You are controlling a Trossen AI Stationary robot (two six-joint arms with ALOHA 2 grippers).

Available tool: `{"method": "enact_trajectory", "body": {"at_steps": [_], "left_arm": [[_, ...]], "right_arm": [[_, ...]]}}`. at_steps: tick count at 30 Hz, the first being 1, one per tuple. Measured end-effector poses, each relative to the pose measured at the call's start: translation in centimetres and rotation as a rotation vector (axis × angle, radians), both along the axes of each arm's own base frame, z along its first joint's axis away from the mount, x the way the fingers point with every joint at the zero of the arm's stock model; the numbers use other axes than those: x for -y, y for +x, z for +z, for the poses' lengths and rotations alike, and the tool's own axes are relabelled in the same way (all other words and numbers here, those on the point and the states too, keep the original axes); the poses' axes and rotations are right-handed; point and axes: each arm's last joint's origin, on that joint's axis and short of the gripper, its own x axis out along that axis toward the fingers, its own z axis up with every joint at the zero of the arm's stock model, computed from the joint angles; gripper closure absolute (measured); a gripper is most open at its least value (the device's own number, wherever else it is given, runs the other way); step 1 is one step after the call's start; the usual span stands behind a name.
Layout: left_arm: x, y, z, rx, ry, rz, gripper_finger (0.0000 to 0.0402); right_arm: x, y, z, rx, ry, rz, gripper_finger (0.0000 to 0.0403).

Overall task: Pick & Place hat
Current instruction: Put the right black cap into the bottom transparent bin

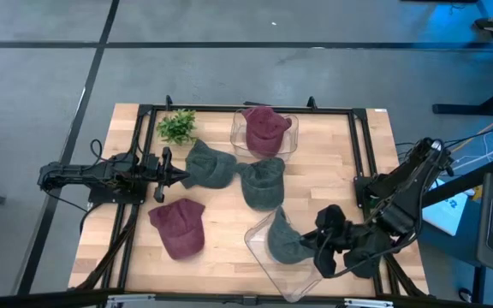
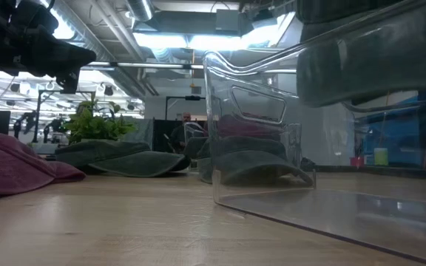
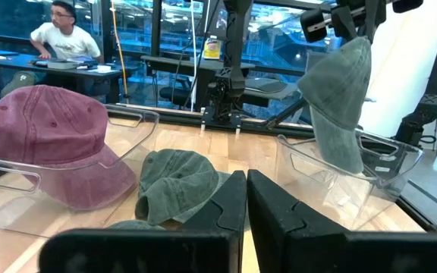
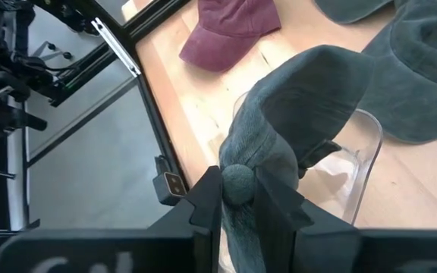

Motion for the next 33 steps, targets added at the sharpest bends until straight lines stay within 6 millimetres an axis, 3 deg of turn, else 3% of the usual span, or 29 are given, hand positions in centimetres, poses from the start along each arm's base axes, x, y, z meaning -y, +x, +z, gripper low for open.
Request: {"method": "enact_trajectory", "body": {"at_steps": [33], "left_arm": [[0.0,0.0,0.0,0.000,0.000,-0.001,0.0389]], "right_arm": [[-1.6,3.1,-4.1,-0.129,-0.110,0.029,0.0343]]}}
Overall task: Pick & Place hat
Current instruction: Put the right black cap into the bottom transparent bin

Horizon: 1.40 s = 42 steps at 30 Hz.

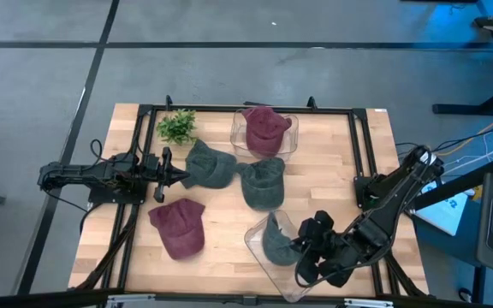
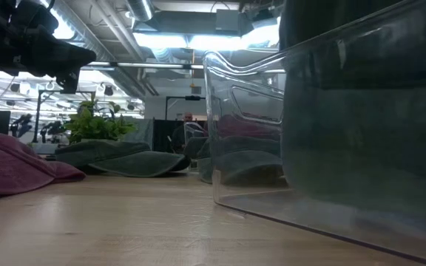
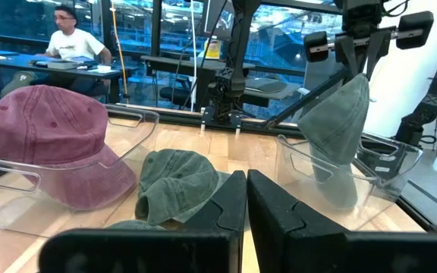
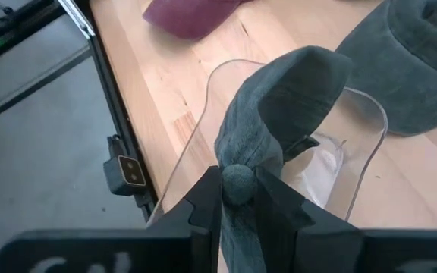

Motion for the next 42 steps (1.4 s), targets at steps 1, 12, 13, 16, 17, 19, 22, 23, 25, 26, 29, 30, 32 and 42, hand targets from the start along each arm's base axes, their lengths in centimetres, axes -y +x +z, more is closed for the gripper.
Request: {"method": "enact_trajectory", "body": {"at_steps": [1,12,13,16,17,19,22,23,25,26,29,30,32,42], "left_arm": [[0.0,0.0,0.0,0.000,0.000,0.001,0.0389],[0.0,0.0,0.0,0.000,0.000,0.000,0.0394],[0.0,0.0,0.0,0.000,0.000,0.000,0.0394],[0.0,0.0,0.0,0.000,0.000,0.000,0.0392],[0.0,0.0,0.0,0.000,0.000,0.000,0.0391],[0.0,0.0,0.0,0.000,0.000,0.000,0.0389],[0.0,0.0,0.0,0.000,0.000,0.000,0.0389],[0.0,0.0,0.0,0.000,0.000,0.000,0.0389],[0.0,0.0,0.0,0.000,0.000,0.000,0.0391],[0.0,0.0,0.0,0.000,0.000,0.000,0.0391],[0.0,0.0,0.0,0.000,0.000,0.000,0.0390],[0.0,0.0,0.0,0.000,0.000,0.000,0.0389],[0.0,0.0,0.0,0.000,0.000,0.000,0.0389],[0.0,0.0,0.0,0.000,0.000,0.000,0.0393]], "right_arm": [[-0.1,0.1,-0.1,-0.003,-0.006,0.004,0.0342],[0.4,1.0,-1.5,-0.082,-0.067,0.013,0.0340],[0.4,1.0,-1.6,-0.094,-0.075,0.012,0.0338],[0.4,1.2,-2.2,-0.127,-0.099,0.007,0.0335],[0.4,1.2,-2.4,-0.135,-0.105,0.007,0.0335],[0.3,1.3,-2.7,-0.144,-0.118,0.012,0.0334],[0.3,1.5,-2.9,-0.155,-0.138,0.024,0.0331],[0.4,1.5,-3.0,-0.158,-0.147,0.032,0.0329],[0.6,1.5,-3.0,-0.173,-0.159,0.027,0.0322],[0.7,1.5,-3.1,-0.179,-0.162,0.022,0.0317],[1.0,1.5,-3.2,-0.209,-0.170,0.021,0.0297],[1.1,1.4,-3.2,-0.216,-0.172,0.020,0.0289],[1.2,1.4,-3.2,-0.223,-0.178,0.022,0.0271],[1.7,1.1,-2.3,-0.202,-0.184,0.052,0.0191]]}}
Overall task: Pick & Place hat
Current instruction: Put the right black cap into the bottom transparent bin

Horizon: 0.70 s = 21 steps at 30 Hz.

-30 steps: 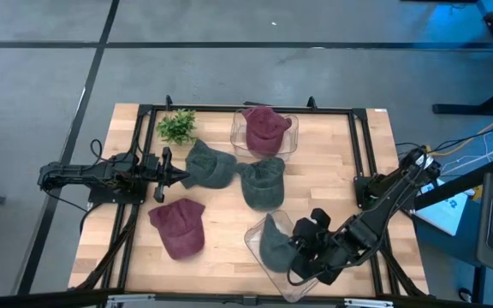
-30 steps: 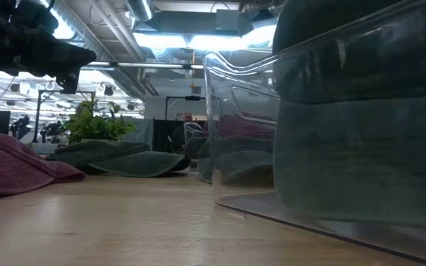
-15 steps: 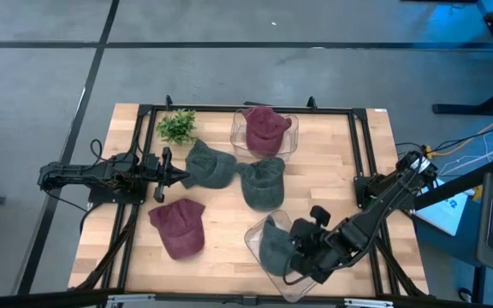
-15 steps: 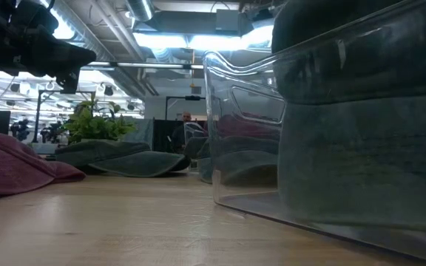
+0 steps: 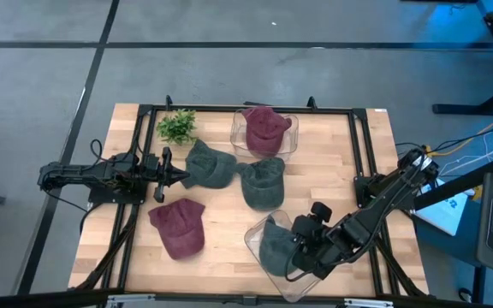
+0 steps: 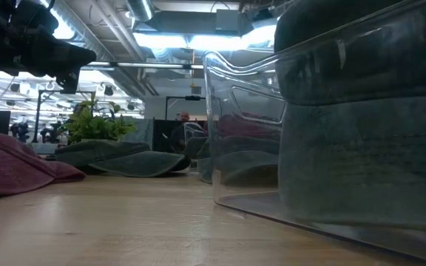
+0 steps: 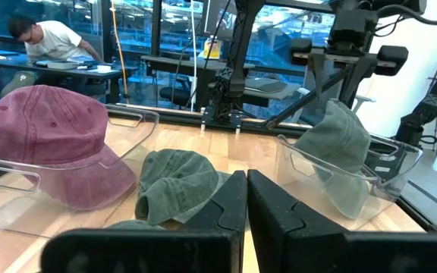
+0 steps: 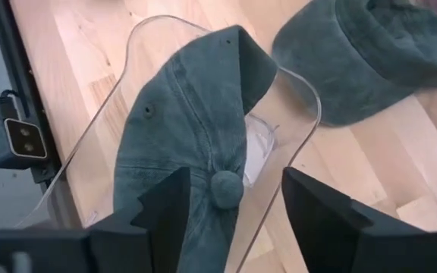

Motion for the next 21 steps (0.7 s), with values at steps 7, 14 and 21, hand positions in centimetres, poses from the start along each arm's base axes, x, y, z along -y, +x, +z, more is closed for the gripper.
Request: {"method": "enact_trajectory", "body": {"at_steps": [7,14,21], "left_arm": [[0.0,0.0,0.0,0.000,0.000,0.000,0.0391],[0.0,0.0,0.0,0.000,0.000,0.001,0.0389],[0.0,0.0,0.0,0.000,0.000,0.001,0.0389]], "right_arm": [[0.8,-0.6,1.4,0.041,0.001,0.012,0.0173],[1.8,-1.5,3.2,0.105,-0.028,0.039,0.0176],[2.8,-2.4,4.7,0.162,-0.059,0.050,0.0176]]}}
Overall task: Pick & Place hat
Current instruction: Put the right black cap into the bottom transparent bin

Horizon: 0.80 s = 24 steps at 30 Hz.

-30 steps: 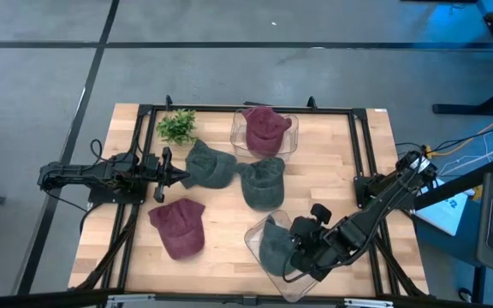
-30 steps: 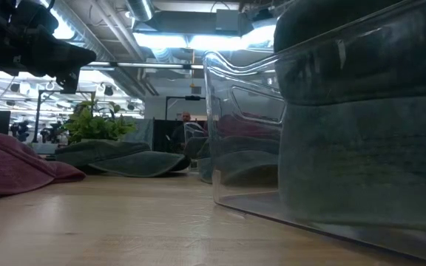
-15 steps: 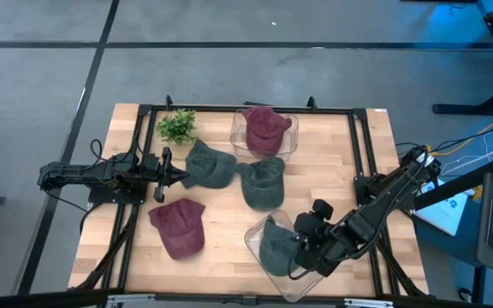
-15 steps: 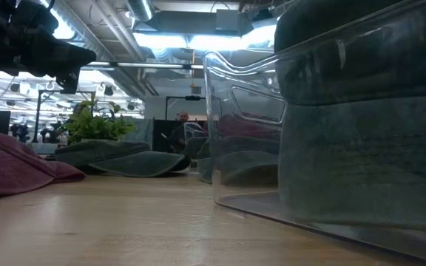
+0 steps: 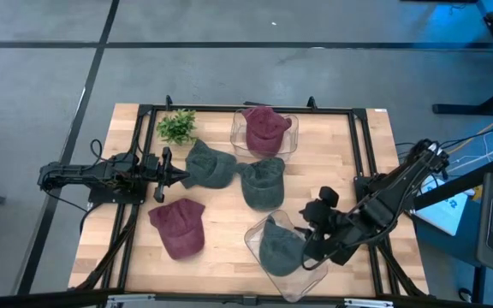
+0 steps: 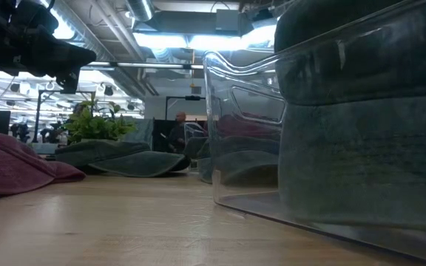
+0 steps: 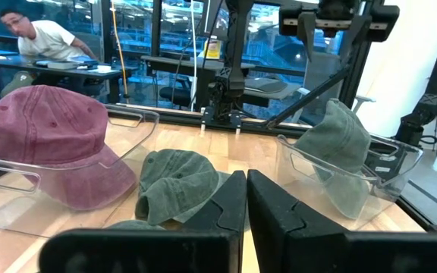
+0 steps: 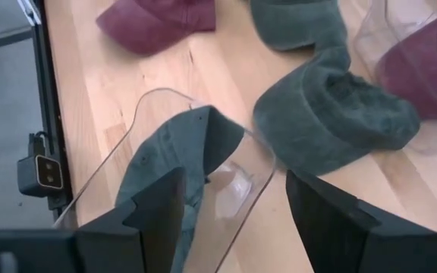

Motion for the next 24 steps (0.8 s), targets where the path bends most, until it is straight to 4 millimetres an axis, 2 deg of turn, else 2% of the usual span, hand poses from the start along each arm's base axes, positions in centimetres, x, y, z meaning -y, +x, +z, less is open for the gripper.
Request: {"method": "enact_trajectory", "body": {"at_steps": [24], "left_arm": [[0.0,0.0,0.0,0.000,0.000,0.000,0.0389]], "right_arm": [[4.3,-3.8,4.3,0.109,-0.075,0.035,0.0175]]}}
